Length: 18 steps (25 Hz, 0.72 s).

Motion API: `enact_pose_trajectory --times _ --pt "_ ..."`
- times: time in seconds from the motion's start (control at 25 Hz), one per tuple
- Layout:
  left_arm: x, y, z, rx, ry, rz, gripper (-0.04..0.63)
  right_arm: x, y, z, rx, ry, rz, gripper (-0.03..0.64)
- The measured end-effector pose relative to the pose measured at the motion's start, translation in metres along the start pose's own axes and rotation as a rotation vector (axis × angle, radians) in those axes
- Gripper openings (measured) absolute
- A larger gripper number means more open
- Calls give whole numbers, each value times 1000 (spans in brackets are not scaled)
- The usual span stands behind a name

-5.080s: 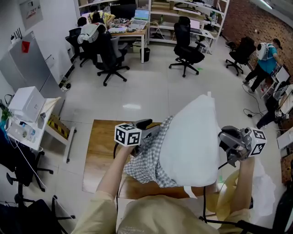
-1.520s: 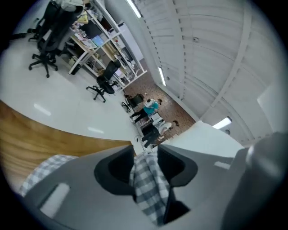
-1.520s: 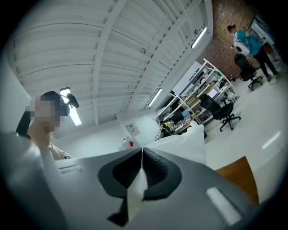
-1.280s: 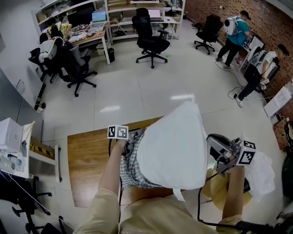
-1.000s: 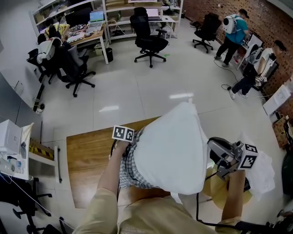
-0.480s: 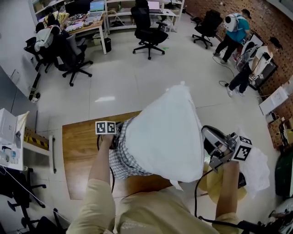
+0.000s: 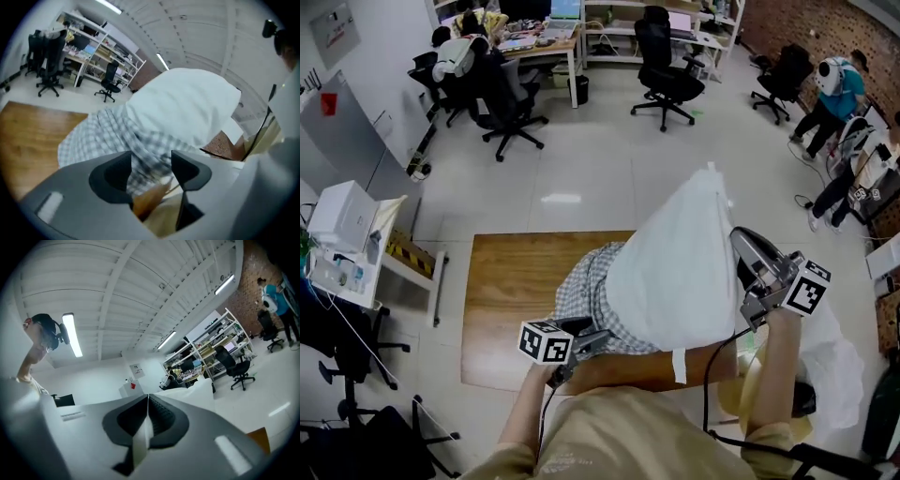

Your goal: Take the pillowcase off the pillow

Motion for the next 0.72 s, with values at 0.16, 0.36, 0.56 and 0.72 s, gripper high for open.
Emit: enact_pose_trajectory --times 0.16,0.36,0.56,0.72 --pt "32 -16 -42 -106 3 16 242 -10 2 -8 14 -29 43 3" --pt "48 23 -83 -78 -39 267 25 -35 -5 -11 133 -168 173 3" --pt "3 90 -131 -120 -50 524 26 -54 -26 -16 311 -303 254 2" --pt "-11 178 -186 -220 -1 625 26 -56 -37 -37 359 -288 237 2"
Point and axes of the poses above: the fingertips, and each gripper's own axes: x forward along the fingers, y to its left, z out of its top, the point moved 3 cm from there along -x, backward along the fingers, and after that the axes turned 3 degrees about -y, right-handed, at the moved point
